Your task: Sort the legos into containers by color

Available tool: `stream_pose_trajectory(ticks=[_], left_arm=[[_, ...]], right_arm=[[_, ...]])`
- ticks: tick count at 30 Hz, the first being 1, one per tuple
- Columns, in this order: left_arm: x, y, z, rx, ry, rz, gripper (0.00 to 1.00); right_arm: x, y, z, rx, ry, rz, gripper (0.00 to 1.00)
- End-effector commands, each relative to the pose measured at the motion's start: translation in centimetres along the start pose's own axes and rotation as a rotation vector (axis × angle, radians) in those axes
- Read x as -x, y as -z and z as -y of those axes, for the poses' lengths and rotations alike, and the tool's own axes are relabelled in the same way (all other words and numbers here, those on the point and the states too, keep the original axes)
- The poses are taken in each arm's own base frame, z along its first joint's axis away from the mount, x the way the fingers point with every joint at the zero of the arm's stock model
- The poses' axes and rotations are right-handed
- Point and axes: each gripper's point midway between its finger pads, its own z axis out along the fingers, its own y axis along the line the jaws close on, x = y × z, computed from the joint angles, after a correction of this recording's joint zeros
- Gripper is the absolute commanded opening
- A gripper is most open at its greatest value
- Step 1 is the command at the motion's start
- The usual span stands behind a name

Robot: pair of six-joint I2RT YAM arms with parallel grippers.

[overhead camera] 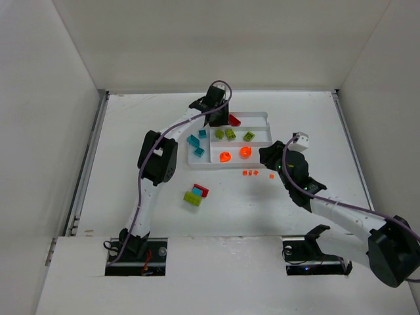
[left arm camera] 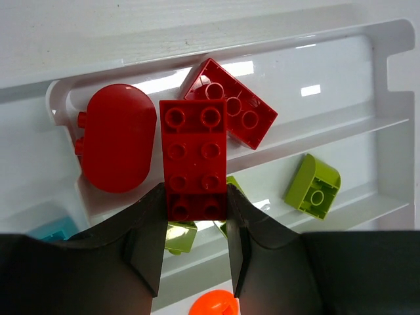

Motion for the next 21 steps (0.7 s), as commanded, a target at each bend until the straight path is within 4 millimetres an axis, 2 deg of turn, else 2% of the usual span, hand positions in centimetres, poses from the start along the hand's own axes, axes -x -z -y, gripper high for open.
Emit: stream_pose_trajectory(ticks=[1,7,17,21], left_arm=[[2.1,1.4,1.4,-0.039,-0.03,0.034,0.24],[2.2,1.2,1.0,-0.027,-0.022,0.034,0.33],[2.6,1.3,0.9,-0.025,-0.023,0.042,0.47],[3.5,2.8,1.5,-0.035,-0.025,0.078,0.48]], right_arm=[[1.1,-0.2,-1.2,0.037,-0.027,0.046,0.49],[1.1,-0.2,-1.3,0.039,-0.028,0.048,0.55],[0.8,-0.2,-1.7,0.057,-0.025,0.031,0.55],[0.9,-0.1,-1.8,0.063,-0.022,0.035,0.53]])
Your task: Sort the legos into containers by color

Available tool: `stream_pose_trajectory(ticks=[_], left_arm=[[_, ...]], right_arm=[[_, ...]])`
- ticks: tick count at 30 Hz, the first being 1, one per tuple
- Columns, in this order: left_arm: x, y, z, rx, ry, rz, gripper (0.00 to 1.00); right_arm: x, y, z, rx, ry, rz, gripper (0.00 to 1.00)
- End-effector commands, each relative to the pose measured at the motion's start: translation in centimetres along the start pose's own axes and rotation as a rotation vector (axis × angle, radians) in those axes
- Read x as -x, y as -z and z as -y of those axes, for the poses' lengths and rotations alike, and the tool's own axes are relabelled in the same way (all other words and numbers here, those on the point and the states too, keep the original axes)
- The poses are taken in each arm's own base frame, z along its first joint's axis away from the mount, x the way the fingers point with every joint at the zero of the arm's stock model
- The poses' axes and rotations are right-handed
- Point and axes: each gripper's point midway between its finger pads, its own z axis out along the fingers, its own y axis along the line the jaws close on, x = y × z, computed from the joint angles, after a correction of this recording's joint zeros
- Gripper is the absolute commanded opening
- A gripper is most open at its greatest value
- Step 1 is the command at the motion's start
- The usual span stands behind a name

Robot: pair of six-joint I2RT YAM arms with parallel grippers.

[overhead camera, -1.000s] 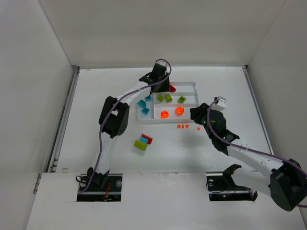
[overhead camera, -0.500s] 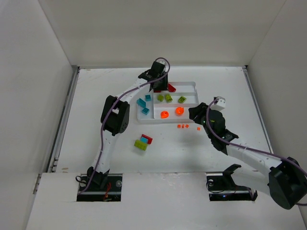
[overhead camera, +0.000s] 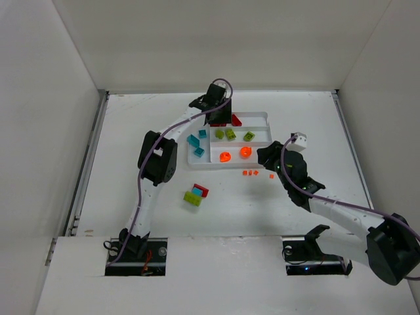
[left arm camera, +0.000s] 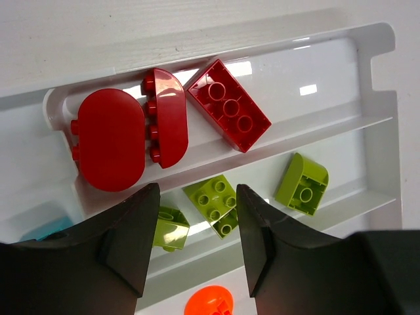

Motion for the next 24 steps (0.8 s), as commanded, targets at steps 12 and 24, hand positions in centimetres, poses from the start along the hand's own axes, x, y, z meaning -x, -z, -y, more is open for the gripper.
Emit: stream_pose_trajectory(ticks=[12,24], left_arm=[[6.0,15.9,3.8,-0.129,-0.001,0.321,0.46],[-7.2,23.5,-6.2,0.013,0.289,0.388,0.46]], right_arm=[[-2.3,2.3,-10.1,0.348,0.167,-0.085,0.32],[-11.9,10.4,-18.7,0.759,0.493,-0.355,0.71]])
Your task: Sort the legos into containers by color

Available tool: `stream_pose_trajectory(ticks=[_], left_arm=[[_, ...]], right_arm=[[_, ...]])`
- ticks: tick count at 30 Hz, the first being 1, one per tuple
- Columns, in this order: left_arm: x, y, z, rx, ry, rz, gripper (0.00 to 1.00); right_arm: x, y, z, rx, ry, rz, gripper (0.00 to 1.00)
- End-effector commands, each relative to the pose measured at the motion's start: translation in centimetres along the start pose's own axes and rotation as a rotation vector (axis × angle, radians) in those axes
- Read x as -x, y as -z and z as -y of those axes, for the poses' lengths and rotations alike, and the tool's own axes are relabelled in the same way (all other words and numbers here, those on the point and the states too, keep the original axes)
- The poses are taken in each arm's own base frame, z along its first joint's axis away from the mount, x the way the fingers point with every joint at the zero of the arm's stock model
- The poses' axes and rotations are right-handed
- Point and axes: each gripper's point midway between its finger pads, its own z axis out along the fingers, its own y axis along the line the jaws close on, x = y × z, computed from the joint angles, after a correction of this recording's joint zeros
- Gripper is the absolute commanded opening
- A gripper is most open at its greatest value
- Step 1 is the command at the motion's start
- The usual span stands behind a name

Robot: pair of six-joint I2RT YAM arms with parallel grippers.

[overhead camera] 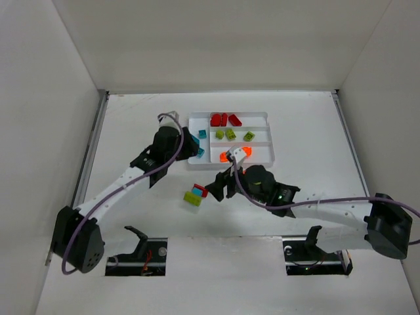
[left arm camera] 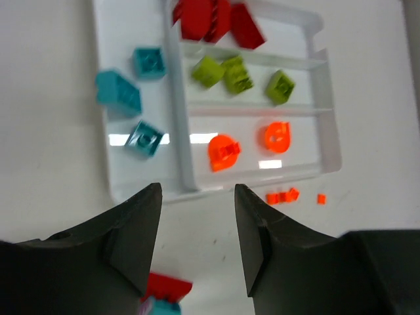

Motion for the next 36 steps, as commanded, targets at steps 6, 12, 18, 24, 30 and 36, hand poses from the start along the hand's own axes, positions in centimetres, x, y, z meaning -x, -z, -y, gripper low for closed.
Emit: stream_pose_trajectory(ticks=[6,12,18,24,30,36], left_arm=[[-2.8,5.4,-7.1,0.129,0.231,0.088,0.47],[-4.7,6.1,-9.7,0.164,0.285,0.075,0.47],[-4.9,6.2,-9.2,0.116,0.304,0.081,0.48],[-5.4,5.8,-10.1,0.132,0.316,0.08,0.48],[-5.2,5.5,-10.7,0.132,0.334,0.077,0.48],[-5.3,5.2,-10.9,0.126,0.344,0.071,0.48]], right_arm=[[-5.6,-1.7,-5.1,0.076,0.31,-0.191,0.76],[-7.2,-4.0,-5.0,0.01,0.395,-0.232,0.76],[-6.5,-5.5,-3.2,-0.111,0.459,-0.201,0.72],[-7.8,-6.2,-4.1,-0.105,0.518,-0.221,0.68],[-8.8,-6.5,-4.8,-0.097,0.562,-0.237,0.68],[-9.3,-7.2,-3.8,-0.158,0.623,-0.244,0.61]])
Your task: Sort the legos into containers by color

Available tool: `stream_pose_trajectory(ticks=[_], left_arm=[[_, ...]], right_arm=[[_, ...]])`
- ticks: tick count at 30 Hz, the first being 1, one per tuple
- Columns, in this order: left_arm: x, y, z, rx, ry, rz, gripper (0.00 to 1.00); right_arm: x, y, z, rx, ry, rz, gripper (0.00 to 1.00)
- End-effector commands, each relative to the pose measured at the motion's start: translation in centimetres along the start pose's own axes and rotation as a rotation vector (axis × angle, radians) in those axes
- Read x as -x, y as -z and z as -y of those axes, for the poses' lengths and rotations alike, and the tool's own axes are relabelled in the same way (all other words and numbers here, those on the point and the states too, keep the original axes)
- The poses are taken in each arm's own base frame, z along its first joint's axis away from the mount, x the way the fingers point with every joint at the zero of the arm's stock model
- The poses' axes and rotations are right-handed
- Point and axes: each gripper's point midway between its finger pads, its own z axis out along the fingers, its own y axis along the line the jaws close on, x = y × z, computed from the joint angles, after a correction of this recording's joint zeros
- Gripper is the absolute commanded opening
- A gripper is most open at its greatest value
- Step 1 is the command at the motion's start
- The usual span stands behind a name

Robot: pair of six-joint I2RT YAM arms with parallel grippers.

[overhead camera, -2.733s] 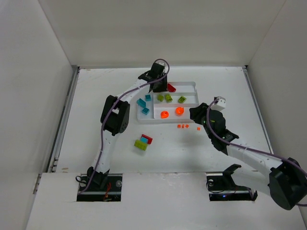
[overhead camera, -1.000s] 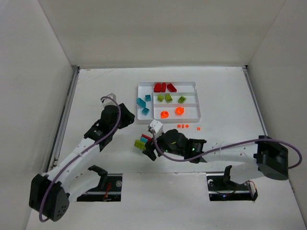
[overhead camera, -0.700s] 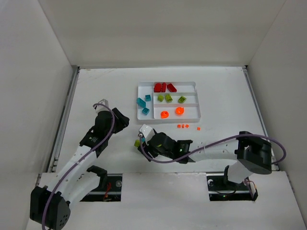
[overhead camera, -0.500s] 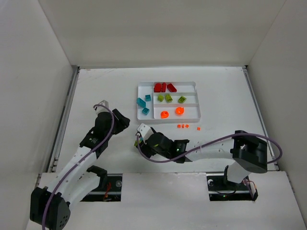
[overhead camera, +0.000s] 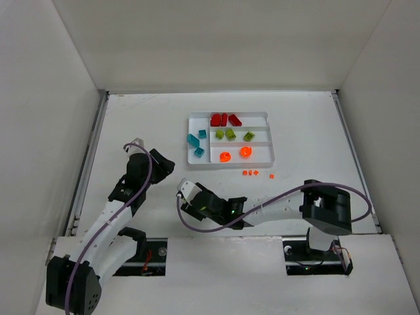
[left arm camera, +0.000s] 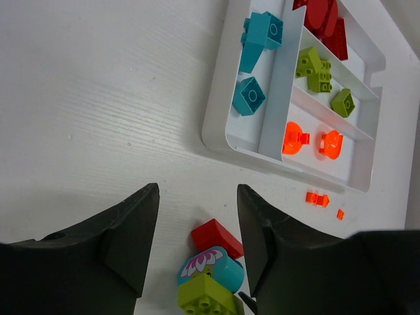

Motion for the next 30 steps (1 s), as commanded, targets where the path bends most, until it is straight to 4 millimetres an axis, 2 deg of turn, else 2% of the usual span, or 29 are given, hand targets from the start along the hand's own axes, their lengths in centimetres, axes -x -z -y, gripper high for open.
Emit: stream_pose_trajectory(ticks=[1,5,8,14,17,23,30], left_arm=[[0.3,-0.1,0.7,-0.039,0.021,0.012,0.48],[0.6,0.1,1.0,-0.05,0.018,0.02,0.48],[0.8,0.2,1.1,-0.051,0.015,0.021,0.48],[0.9,0.4,1.3,-0.058,0.013,0.029,0.49],[1.2,0.7,1.7,-0.072,0.017,0.039,0.5],[1.6,1.4,3.5,-0.139,0.028,0.062,0.52],[0.3,2.7,8.0,-0.298,0.039,0.042,0.53]], right_arm=[[2.2,-0.5,0.7,-0.074,0.028,0.048,0.6],[2.2,-0.9,1.0,-0.115,0.063,0.06,0.49],[2.5,-1.0,1.4,-0.144,0.061,0.075,0.36],[4.4,0.4,2.0,-0.141,-0.013,0.134,0.26],[5.9,1.7,3.5,-0.135,-0.125,0.181,0.23],[8.1,4.7,7.2,-0.03,-0.475,0.29,0.22],[8.4,7.7,11.8,0.13,-0.841,0.399,0.22]])
